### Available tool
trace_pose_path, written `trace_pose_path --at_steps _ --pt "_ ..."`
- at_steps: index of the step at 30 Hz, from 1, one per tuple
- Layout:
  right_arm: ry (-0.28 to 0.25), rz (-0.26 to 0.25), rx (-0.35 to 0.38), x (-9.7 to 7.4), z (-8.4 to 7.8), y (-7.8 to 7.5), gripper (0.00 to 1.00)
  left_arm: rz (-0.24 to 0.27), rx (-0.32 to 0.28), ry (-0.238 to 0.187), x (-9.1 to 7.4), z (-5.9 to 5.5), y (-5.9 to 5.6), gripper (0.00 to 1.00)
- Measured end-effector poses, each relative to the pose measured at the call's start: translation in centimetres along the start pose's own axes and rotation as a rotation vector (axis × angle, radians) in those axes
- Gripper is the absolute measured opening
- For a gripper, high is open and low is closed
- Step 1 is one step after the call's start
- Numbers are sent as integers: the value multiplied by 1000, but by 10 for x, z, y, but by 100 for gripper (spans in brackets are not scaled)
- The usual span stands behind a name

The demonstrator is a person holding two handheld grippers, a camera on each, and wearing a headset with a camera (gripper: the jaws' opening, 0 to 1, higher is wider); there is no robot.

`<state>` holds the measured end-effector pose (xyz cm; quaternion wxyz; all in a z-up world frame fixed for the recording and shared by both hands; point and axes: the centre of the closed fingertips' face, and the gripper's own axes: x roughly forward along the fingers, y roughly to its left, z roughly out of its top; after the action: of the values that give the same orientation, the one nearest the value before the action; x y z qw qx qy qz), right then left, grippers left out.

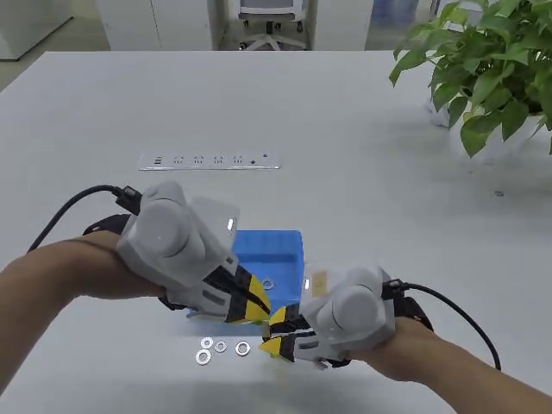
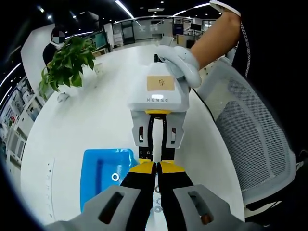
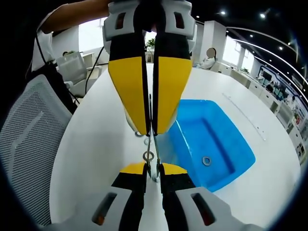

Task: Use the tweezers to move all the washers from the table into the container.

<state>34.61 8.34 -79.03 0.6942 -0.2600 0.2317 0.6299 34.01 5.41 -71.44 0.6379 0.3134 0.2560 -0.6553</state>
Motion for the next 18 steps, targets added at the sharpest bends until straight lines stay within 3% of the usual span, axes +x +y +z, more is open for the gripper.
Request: trace_pose_path --at_steps 18 --pt "-5 -15 19 -1 -3 -3 14 -13 -10 -35 4 4 11 5"
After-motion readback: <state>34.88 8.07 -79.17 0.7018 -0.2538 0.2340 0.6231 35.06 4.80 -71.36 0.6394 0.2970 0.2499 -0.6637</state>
